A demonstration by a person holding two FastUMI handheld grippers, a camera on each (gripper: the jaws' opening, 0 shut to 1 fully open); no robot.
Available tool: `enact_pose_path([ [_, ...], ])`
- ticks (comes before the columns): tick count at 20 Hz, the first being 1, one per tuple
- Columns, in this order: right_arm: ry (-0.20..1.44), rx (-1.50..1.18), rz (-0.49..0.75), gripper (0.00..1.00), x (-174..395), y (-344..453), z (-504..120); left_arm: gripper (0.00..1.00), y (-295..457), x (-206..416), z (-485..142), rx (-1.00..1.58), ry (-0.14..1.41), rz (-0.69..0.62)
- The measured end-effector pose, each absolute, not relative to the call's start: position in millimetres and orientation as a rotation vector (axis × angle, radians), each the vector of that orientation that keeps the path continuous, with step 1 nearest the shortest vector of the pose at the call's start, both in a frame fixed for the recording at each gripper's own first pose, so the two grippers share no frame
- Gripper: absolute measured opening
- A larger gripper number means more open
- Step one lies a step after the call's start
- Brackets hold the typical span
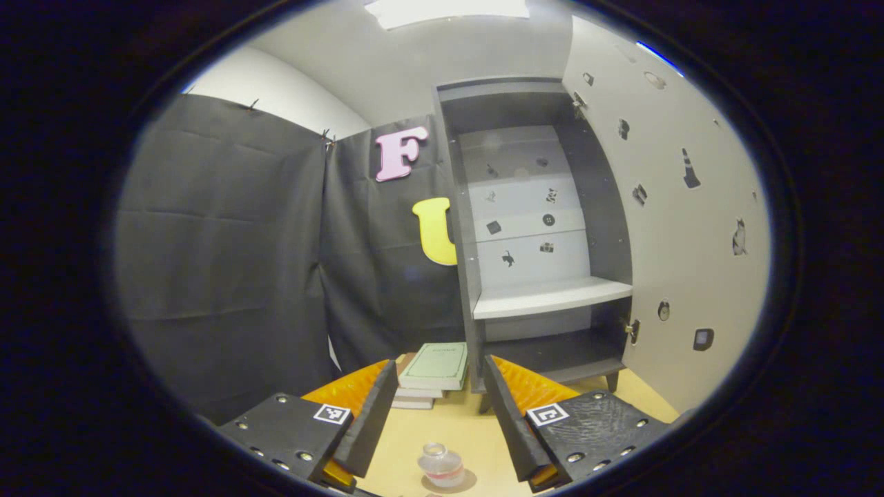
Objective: Open the cabinet door with the right hand, grasp the bottle in the cabinet with the left hand and place it on the coaster, then close the cabinet door with the right hand.
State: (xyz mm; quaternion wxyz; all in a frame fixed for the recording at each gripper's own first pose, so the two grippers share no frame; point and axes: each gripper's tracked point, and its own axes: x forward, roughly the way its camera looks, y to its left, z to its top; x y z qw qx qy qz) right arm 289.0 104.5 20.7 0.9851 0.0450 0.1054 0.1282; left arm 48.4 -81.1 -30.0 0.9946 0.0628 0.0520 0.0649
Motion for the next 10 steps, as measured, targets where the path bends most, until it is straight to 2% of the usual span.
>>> enact_pose_path([
  [1,0.209,0.077,0.269,0.98,289,110,25,0.75,-81,51,-24,0.134,0.098,0.127],
  [4,0.212,0.057,0.314,0.98,287,134,36,0.77,-73,58,-16,0.127,0.090,0.110],
  [6,0.207,0.018,0.288,0.89,286,134,40,0.75,-60,62,-20,0.114,0.106,0.097],
  [8,0.210,0.029,0.273,0.92,283,143,37,0.77,-40,64,-24,0.108,0.116,0.097],
  [9,0.205,0.029,0.247,0.83,282,145,39,0.77,-30,66,-24,0.106,0.111,0.101],
  [10,0.210,0.027,0.230,0.88,281,148,37,0.75,-20,67,-25,0.099,0.114,0.099],
])
